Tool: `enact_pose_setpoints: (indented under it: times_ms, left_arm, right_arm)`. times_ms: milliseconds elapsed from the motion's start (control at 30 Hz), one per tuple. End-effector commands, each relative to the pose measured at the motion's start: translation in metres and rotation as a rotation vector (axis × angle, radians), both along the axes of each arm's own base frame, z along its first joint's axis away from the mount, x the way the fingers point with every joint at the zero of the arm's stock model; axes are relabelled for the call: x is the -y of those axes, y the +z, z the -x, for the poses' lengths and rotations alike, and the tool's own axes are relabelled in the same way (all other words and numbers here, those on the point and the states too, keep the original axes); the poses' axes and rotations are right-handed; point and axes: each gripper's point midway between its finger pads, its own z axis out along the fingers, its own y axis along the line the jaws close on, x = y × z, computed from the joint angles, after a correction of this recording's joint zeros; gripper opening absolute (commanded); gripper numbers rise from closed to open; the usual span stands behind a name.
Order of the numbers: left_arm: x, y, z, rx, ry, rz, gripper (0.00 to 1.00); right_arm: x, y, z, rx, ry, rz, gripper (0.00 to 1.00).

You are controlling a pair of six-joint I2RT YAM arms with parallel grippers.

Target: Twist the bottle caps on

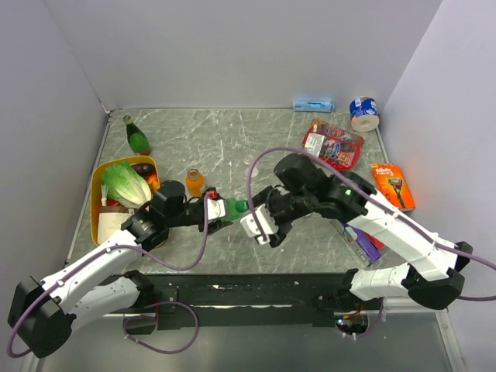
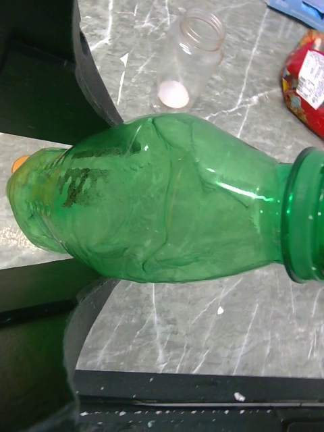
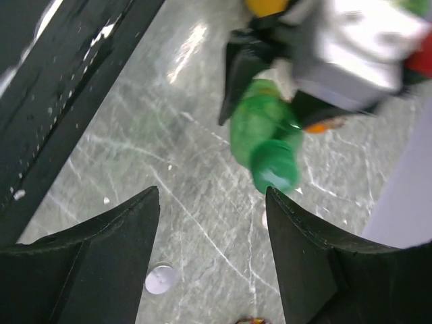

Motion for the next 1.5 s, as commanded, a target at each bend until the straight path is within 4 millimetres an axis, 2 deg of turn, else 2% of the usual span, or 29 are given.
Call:
enact_pose_setpoints:
  times_ms: [0, 200, 400, 600, 767, 933, 1100, 1167, 1200, 1233, 1267, 1300, 1333, 1367, 1400, 1467]
  left_arm:
    - [0.005, 0.017, 0.007, 0.053, -0.09, -0.01, 0.01]
    - [0.005, 0.015, 0.009, 0.045, -0.107, -0.026, 0.01]
    - [0.01, 0.022, 0.006, 0.049, -0.114, -0.009, 0.01]
    - [0.012, 0.028, 0.005, 0.067, -0.118, 0.001, 0.01]
    - [0.012, 0.027, 0.004, 0.075, -0.117, -0.001, 0.01]
    - [0.012, 0.025, 0.002, 0.073, -0.108, 0.0, 0.01]
    - [0.013, 0.038, -0.014, 0.059, 0.004, 0.067, 0.01]
    - [0.013, 0.055, -0.026, 0.099, 0.066, 0.127, 0.01]
    - [0.008, 0.061, -0.037, 0.093, 0.145, 0.152, 0.01]
    - [0.007, 0.07, -0.042, 0.119, 0.177, 0.186, 0.01]
    - [0.006, 0.074, -0.046, 0.127, 0.203, 0.198, 0.01]
    - [0.004, 0.076, -0.049, 0.132, 0.226, 0.204, 0.01]
    - [0.0, 0.078, -0.056, 0.145, 0.279, 0.207, 0.01]
    - [-0.002, 0.084, -0.061, 0.162, 0.313, 0.222, 0.01]
    - [-0.004, 0.085, -0.064, 0.166, 0.337, 0.225, 0.01]
    - [-0.01, 0.083, -0.073, 0.173, 0.405, 0.218, 0.01]
  right_arm:
    - [-0.017, 0.009, -0.007, 0.131, 0.072, -0.049, 0.71]
    - [-0.025, 0.018, -0.011, 0.146, 0.059, -0.08, 0.69]
    - [-0.03, 0.015, -0.012, 0.147, 0.074, -0.077, 0.68]
    - [-0.035, 0.011, -0.016, 0.146, 0.076, -0.062, 0.57]
    - [-0.038, 0.006, -0.022, 0.147, 0.061, -0.048, 0.52]
    - [-0.039, 0.004, -0.026, 0.133, 0.037, -0.036, 0.4]
    - [-0.045, 0.005, -0.035, 0.075, -0.058, -0.056, 0.33]
    - [-0.049, -0.001, -0.045, -0.032, -0.186, -0.046, 0.31]
    - [-0.052, 0.01, -0.05, -0.068, -0.238, -0.064, 0.29]
    - [-0.053, 0.009, -0.052, -0.177, -0.339, -0.064, 0.28]
    - [-0.059, -0.001, -0.056, -0.265, -0.383, -0.031, 0.27]
    - [-0.06, 0.016, -0.068, -0.309, -0.451, -0.069, 0.24]
    - [-0.056, 0.01, -0.066, -0.432, -0.55, -0.032, 0.24]
    - [-0.062, -0.005, -0.073, -0.508, -0.609, 0.014, 0.23]
    - [-0.061, 0.001, -0.081, -0.562, -0.672, 0.001, 0.22]
    - [-0.063, -0.004, -0.082, -0.638, -0.751, -0.013, 0.22]
